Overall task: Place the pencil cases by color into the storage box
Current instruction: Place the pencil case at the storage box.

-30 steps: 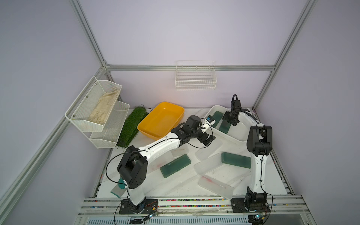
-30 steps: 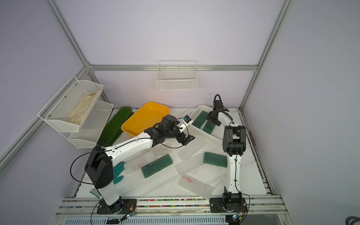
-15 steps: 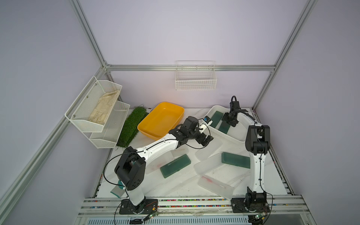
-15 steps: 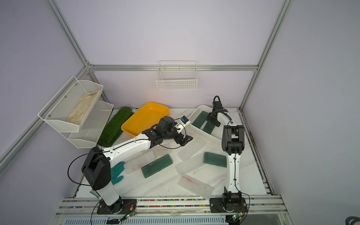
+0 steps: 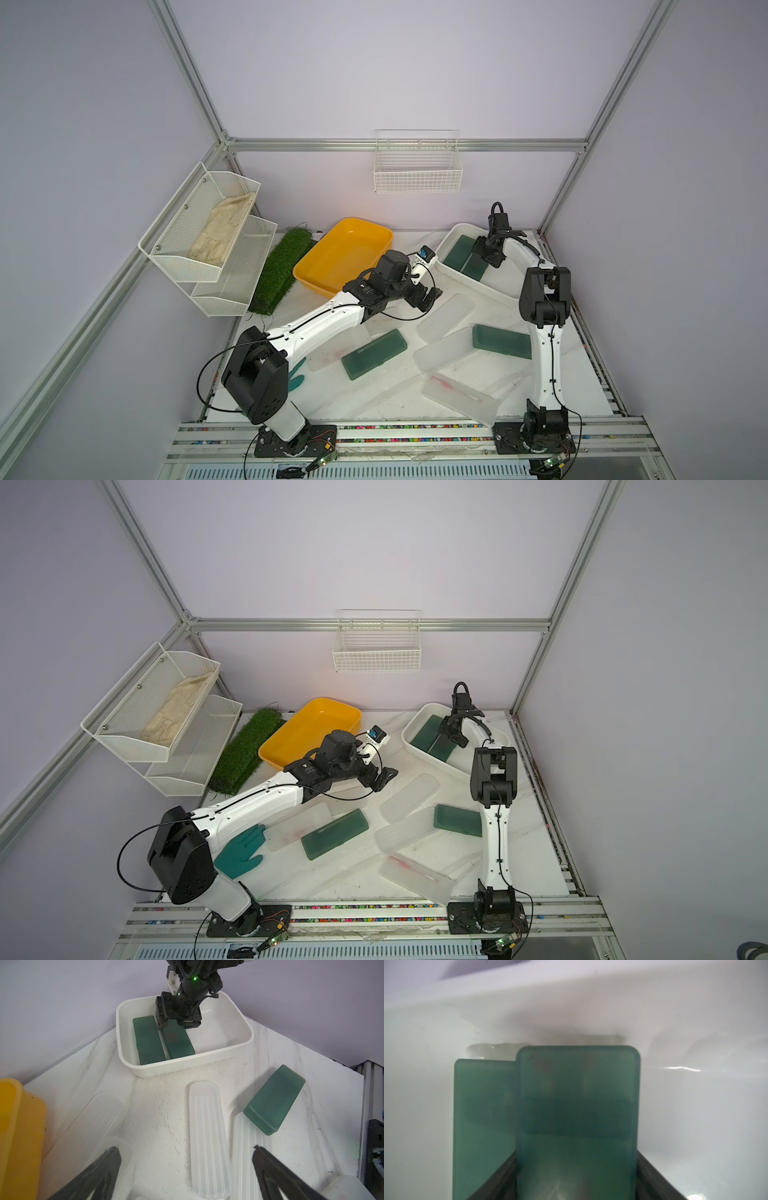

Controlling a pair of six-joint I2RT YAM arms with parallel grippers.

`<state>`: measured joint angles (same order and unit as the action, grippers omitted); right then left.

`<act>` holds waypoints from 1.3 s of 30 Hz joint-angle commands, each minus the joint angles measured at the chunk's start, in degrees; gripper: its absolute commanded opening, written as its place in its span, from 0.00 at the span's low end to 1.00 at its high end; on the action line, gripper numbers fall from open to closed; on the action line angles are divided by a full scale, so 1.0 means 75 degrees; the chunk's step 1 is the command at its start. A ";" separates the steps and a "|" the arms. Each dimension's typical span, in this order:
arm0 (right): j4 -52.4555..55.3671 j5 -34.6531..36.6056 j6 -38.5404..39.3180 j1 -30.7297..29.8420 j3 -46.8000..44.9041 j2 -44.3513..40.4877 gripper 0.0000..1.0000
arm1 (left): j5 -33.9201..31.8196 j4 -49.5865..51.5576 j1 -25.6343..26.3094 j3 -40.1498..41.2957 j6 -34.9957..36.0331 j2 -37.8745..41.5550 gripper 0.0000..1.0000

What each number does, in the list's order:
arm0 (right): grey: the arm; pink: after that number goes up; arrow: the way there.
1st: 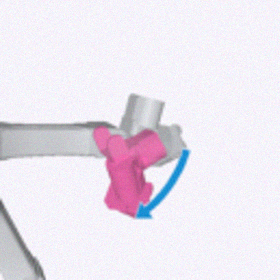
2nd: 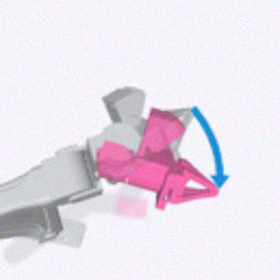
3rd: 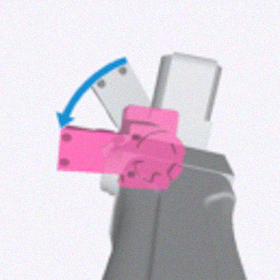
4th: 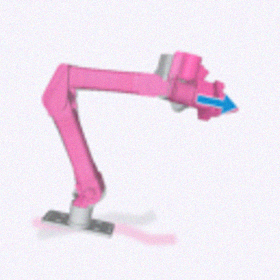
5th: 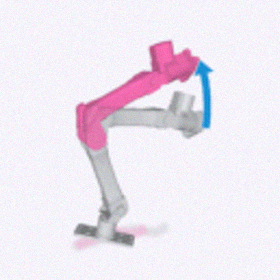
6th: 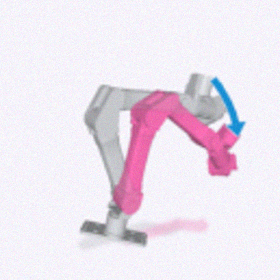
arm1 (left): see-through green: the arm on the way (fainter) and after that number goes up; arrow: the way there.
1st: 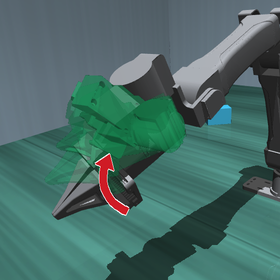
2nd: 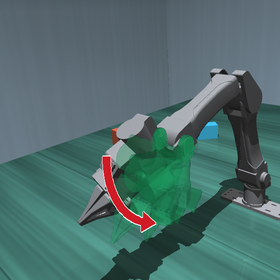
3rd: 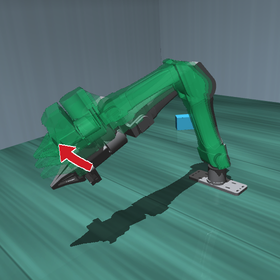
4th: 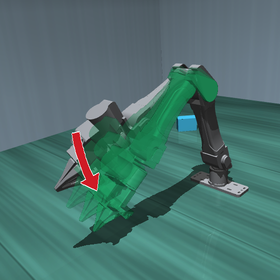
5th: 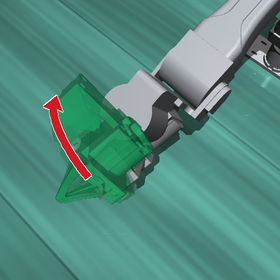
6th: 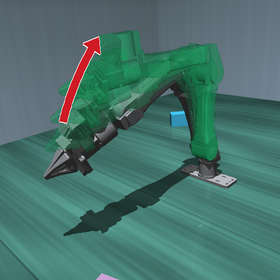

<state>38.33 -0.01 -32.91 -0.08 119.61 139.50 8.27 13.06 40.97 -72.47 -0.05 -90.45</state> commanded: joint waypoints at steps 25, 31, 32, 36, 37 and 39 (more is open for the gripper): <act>-0.2017 -0.0463 0.1794 -0.1172 -0.3621 -0.5070 0.97 | -0.1498 0.3566 -0.0094 0.1530 -0.1099 0.2965 1.00; -0.2850 -0.1972 0.2959 -0.2106 -0.4831 -0.5868 0.97 | -0.1179 0.3550 -0.0623 0.1884 -0.2393 0.3116 1.00; -0.3023 -0.2499 0.3206 -0.2155 -0.5124 -0.5998 0.97 | -0.1032 0.3537 -0.0807 0.1935 -0.2619 0.3131 1.00; -0.3402 -0.3997 0.4764 -0.2600 -0.5975 -0.6539 0.97 | -0.0766 0.3563 -0.1425 0.2056 -0.3721 0.3268 1.00; -0.3453 -0.4157 0.5088 -0.2714 -0.6176 -0.6664 0.97 | -0.0773 0.3599 -0.1527 0.2075 -0.3955 0.3322 1.00; -0.3729 -0.4714 0.5853 -0.2892 -0.6716 -0.6990 0.97 | -0.0798 0.3678 -0.1733 0.2112 -0.4529 0.3471 1.00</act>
<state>15.44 -25.26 -1.26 -19.46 72.40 91.68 0.84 40.71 29.63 -58.19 -25.02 -67.02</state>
